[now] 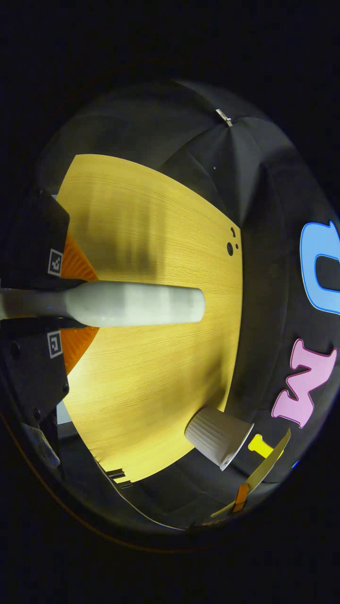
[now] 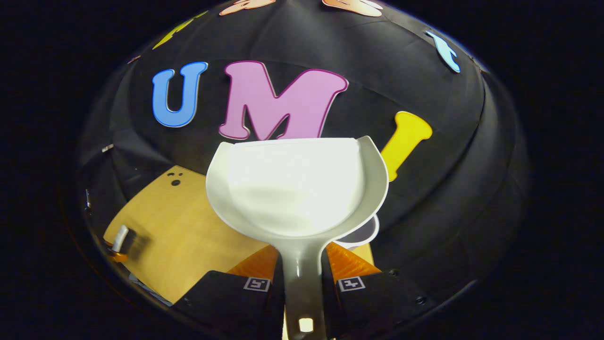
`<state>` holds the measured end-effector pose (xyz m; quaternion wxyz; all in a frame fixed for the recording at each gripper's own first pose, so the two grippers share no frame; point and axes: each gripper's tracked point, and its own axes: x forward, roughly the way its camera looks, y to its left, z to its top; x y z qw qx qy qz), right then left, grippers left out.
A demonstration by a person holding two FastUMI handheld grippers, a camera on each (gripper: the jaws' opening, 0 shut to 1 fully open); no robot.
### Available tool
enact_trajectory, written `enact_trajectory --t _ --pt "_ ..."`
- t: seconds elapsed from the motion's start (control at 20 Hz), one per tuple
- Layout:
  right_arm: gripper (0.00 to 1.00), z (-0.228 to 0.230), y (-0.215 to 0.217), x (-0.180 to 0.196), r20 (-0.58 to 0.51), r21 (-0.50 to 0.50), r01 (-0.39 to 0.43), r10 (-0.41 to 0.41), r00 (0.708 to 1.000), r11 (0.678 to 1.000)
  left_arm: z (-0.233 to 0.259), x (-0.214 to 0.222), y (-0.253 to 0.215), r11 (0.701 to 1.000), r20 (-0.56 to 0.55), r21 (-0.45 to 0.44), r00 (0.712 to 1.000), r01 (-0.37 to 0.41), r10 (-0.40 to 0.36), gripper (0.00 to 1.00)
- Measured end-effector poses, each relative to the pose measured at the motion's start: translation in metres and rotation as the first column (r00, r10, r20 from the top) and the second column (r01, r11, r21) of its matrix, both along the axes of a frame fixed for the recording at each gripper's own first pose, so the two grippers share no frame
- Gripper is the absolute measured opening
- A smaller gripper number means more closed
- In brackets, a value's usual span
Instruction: Pick up the small broom and dustpan from the desktop, sweep the trash into the dustpan with the broom, and then empty the trash into the garbage bin.
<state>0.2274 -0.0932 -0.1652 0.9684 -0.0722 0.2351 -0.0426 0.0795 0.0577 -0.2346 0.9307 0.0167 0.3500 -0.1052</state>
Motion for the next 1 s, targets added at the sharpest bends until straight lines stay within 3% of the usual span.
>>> enact_trajectory --t 0.15,0.35,0.55,0.8,0.85,0.95,1.0 --pt "0.37 -0.009 0.004 -0.003 -0.082 0.085 -0.050 0.057 0.995 0.995 -0.006 0.005 -0.006 1.000 0.014 0.003 1.000 -0.003 0.002 0.27" --pt "0.37 -0.035 0.005 -0.015 -0.226 0.190 -0.073 0.116 0.967 0.979 -0.027 0.009 -0.014 1.000 -0.018 -0.004 1.000 -0.016 0.016 0.28" --pt "0.37 -0.042 0.003 -0.022 -0.315 0.186 -0.084 0.141 0.938 0.979 -0.054 0.017 -0.014 0.999 -0.067 0.019 0.997 -0.033 0.034 0.27" --pt "0.37 -0.041 0.005 -0.027 -0.414 0.236 -0.027 0.126 0.902 0.971 -0.079 0.039 -0.013 0.997 -0.126 0.005 0.989 -0.074 0.074 0.28" --pt "0.41 -0.043 0.003 -0.029 -0.426 0.225 -0.006 0.104 0.899 0.974 -0.084 0.045 -0.015 0.997 -0.143 0.010 0.987 -0.079 0.080 0.28" --pt "0.34 -0.044 0.006 -0.028 -0.460 0.219 0.041 0.066 0.886 0.975 -0.091 0.058 -0.021 0.997 -0.154 0.031 0.985 -0.076 0.080 0.29" --pt "0.37 -0.042 0.008 -0.027 -0.475 0.226 0.060 0.056 0.878 0.972 -0.092 0.062 -0.023 0.996 -0.154 0.051 0.985 -0.070 0.077 0.28"
